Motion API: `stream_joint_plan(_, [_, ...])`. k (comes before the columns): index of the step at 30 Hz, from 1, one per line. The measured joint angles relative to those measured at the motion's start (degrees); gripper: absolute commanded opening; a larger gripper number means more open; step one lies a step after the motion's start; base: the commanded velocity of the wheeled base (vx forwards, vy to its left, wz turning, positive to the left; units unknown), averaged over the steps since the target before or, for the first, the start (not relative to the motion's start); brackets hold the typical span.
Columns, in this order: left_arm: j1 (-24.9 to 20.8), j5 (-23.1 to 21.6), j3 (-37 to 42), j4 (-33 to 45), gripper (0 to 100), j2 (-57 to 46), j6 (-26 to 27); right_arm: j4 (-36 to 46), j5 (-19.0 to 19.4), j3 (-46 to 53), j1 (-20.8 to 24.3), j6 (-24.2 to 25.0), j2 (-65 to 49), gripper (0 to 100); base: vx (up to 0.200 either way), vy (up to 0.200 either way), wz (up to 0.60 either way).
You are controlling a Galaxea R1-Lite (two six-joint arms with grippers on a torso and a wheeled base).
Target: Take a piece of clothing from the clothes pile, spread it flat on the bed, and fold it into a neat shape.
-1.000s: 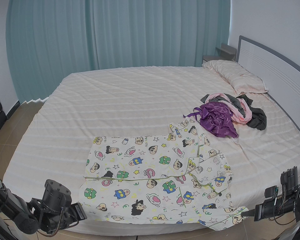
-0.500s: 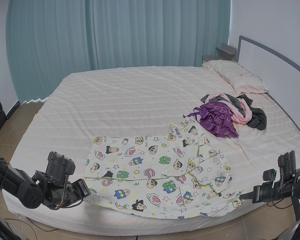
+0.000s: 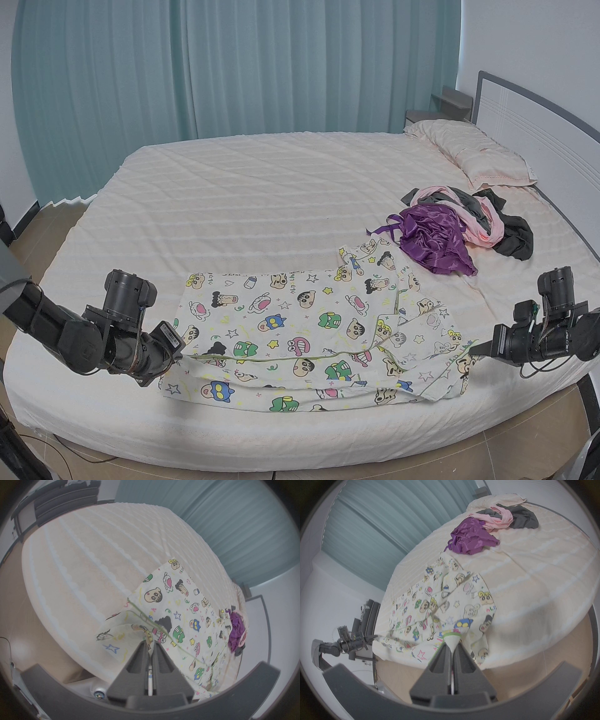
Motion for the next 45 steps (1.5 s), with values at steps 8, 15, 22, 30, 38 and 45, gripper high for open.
stream_joint_plan(8, [2.5, -1.1, -5.8, 0.0, 0, 4.2, -2.8, -5.1, -0.4, -5.4, 0.5, 6.4, 5.6, 0, 0.0, 0.0, 0.0])
stream_joint_plan(15, [3.9, -1.1, -9.9, 0.0, 0, 8.2, -4.2, -6.0, -2.2, -10.3, 1.4, 8.0, 10.7, 0, 0.0, 0.0, 0.0])
stream_joint_plan(22, [5.3, -1.1, -12.8, 0.0, 0, 11.6, -5.4, -6.1, -4.8, -15.2, 2.3, 12.1, 15.1, 0, 0.0, 0.0, 0.0])
stream_joint_plan(30, [5.6, -1.9, -14.6, 0.0, 0, 14.5, -5.5, -9.9, -5.2, -17.9, 3.2, 14.4, 19.3, 0, 0.0, 0.0, 0.0])
stream_joint_plan(38, [5.8, -2.0, -17.2, 0.4, 0, 16.3, -6.2, -15.8, -7.3, -18.2, 3.5, 18.4, 22.6, 100, 0.0, 0.0, 0.0])
stream_joint_plan(45, [6.1, -2.0, -17.9, 0.4, 100, 17.3, -6.5, -15.9, -7.4, -18.2, 3.5, 21.0, 24.1, 100, 0.0, 0.0, 0.0])
